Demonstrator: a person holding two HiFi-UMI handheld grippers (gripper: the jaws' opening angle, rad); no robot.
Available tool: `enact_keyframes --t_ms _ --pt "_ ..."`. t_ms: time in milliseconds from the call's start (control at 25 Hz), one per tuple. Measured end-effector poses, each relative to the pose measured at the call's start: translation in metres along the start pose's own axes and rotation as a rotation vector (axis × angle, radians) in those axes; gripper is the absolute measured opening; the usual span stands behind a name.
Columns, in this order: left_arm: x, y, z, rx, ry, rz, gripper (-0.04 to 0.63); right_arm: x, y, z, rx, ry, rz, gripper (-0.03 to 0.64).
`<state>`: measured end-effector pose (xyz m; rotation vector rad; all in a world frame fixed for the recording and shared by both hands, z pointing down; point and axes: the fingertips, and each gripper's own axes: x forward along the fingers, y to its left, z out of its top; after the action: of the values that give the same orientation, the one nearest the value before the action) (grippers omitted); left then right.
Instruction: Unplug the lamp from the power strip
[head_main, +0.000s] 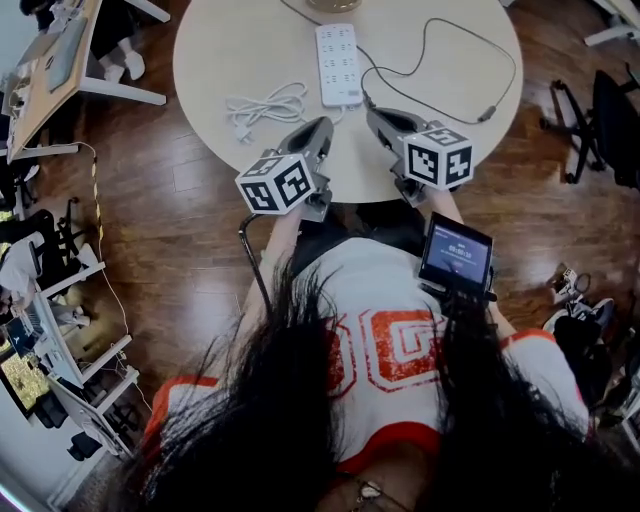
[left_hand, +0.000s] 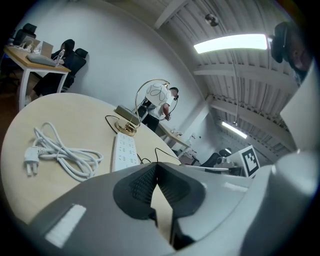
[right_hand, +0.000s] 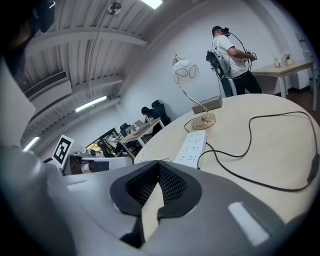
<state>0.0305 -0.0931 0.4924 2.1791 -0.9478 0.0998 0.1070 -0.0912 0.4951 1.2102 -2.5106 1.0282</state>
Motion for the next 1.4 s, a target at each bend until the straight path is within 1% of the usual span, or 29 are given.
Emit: enact_keyframes --t_ms 120,200,400,600,720,960,1040,1200,1400 --pt "-0.018 0.003 0.005 0.026 -0.008 -0.022 0.0 0.005 0.021 0.002 0.003 -0.03 -0.005 0.002" --pt "-0.035 0.008 0.006 0.03 -0.003 -0.036 0.0 0.009 0.037 0.0 0.013 -0.052 -0.011 0.002" --pt "-0.082 0.042 0.007 -0.002 0.001 -0.054 0.0 0.023 0.084 -0.011 0.032 -0.121 -0.055 0.002" --pt "-0.114 0.067 0.005 -0.029 0.016 -0.09 0.0 0.033 0.121 -0.028 0.012 -0.132 -0.107 0.002" --pt "-0.122 0.065 0.003 -0.025 0.014 -0.122 0.0 0.025 0.137 -0.035 0.018 -0.153 -0.135 0.002" --pt "-0.131 0.042 -0.005 -0.032 -0.016 -0.189 0.0 0.003 0.154 -0.044 0.003 -0.163 -0.173 0.002" --pt "-0.134 0.038 -0.005 -0.042 -0.036 -0.193 0.0 -0.001 0.159 -0.044 -0.009 -0.158 -0.169 0.0" --pt "-0.141 0.037 -0.005 -0.079 -0.078 -0.176 0.0 -0.006 0.168 -0.043 -0.057 -0.137 -0.16 0.0" --pt "-0.149 0.031 -0.011 -0.078 -0.087 -0.164 0.0 -0.01 0.174 -0.051 -0.071 -0.126 -0.14 0.0"
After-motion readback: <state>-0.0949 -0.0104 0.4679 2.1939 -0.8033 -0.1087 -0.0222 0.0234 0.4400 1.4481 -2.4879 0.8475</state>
